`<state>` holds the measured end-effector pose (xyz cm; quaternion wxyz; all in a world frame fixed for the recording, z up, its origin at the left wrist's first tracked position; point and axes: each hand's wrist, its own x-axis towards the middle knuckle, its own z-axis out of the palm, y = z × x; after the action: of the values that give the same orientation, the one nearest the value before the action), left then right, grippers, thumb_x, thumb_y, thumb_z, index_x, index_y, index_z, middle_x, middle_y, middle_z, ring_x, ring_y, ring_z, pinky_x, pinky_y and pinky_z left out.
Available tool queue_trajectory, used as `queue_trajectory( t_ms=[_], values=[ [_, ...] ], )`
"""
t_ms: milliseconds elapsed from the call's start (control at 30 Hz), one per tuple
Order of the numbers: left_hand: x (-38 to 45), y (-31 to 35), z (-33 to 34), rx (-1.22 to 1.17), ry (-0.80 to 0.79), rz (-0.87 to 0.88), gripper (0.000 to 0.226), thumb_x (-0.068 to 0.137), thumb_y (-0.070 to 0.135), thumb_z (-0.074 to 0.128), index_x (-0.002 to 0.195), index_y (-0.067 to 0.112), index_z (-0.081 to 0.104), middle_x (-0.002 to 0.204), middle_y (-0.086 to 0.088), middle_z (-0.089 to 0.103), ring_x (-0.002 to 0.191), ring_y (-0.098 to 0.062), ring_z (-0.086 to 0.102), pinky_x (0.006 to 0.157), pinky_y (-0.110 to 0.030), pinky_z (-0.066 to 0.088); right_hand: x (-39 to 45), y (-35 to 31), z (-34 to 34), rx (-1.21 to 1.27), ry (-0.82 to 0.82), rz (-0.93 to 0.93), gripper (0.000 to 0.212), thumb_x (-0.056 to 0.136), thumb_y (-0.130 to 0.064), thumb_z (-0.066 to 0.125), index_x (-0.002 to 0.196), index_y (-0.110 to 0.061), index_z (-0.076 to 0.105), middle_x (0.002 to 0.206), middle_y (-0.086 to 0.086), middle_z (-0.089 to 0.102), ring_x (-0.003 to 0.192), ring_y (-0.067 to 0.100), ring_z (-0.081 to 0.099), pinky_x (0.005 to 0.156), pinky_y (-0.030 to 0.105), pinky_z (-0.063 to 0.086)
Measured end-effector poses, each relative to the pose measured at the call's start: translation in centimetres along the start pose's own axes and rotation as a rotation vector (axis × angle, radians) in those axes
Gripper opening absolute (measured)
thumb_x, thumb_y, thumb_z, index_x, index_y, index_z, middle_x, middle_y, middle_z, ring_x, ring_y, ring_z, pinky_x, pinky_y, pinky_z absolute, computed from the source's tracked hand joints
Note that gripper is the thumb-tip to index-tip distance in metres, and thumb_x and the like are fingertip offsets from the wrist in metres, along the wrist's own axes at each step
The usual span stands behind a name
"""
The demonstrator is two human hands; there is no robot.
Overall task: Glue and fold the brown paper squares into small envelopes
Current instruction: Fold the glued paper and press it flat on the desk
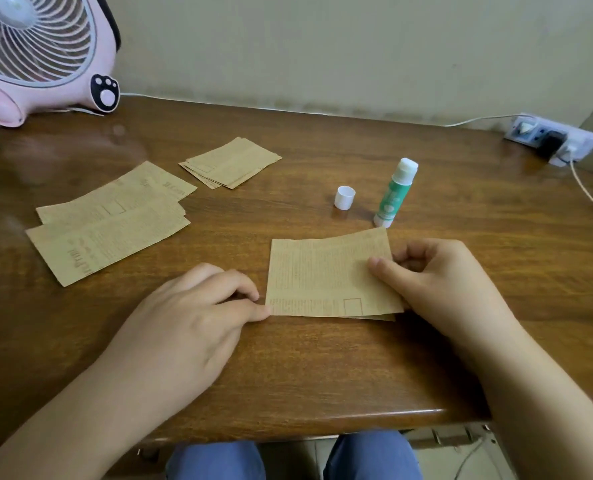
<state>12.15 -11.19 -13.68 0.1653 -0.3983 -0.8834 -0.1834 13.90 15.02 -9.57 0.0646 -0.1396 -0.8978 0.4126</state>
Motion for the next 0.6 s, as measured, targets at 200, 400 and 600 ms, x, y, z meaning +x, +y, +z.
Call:
queue_trajectory(
  t_ms=[200, 400, 600],
  values=[
    [0.0, -0.2, 0.2, -0.025, 0.005, -0.010, 0.038, 0.086, 0.024, 0.038, 0.099, 0.024, 0.074, 0.101, 0.011, 0.061, 0.094, -0.012, 0.052, 0.065, -0.040, 0.054, 1.5, 0.6, -0.8, -0.289, -0.070, 0.013, 0.023, 0.079, -0.043, 0.070, 0.071, -0.021, 0.068, 0.056, -0.008, 0.059, 0.043, 0.000, 0.048, 0.037, 0.009, 0.032],
    [0.0, -0.2, 0.3, -0.038, 0.026, -0.005, 0.039, 0.086, 0.025, 0.038, 0.097, 0.022, 0.075, 0.100, 0.009, 0.062, 0.094, -0.012, 0.052, 0.064, -0.042, 0.053, 2.0, 1.2, -0.6, -0.300, -0.039, -0.018, 0.028, 0.076, -0.046, 0.071, 0.064, -0.022, 0.063, 0.050, -0.011, 0.051, 0.039, -0.001, 0.045, 0.037, 0.010, 0.031],
    [0.0, -0.5, 0.4, -0.052, 0.028, -0.003, 0.038, 0.087, 0.025, 0.038, 0.097, 0.023, 0.075, 0.101, 0.011, 0.060, 0.094, -0.013, 0.052, 0.066, -0.042, 0.053, 1.7, 1.3, -0.5, -0.309, -0.035, -0.053, 0.026, 0.078, -0.046, 0.070, 0.064, -0.025, 0.062, 0.056, -0.011, 0.052, 0.051, 0.004, 0.046, 0.046, 0.015, 0.032]
  ],
)
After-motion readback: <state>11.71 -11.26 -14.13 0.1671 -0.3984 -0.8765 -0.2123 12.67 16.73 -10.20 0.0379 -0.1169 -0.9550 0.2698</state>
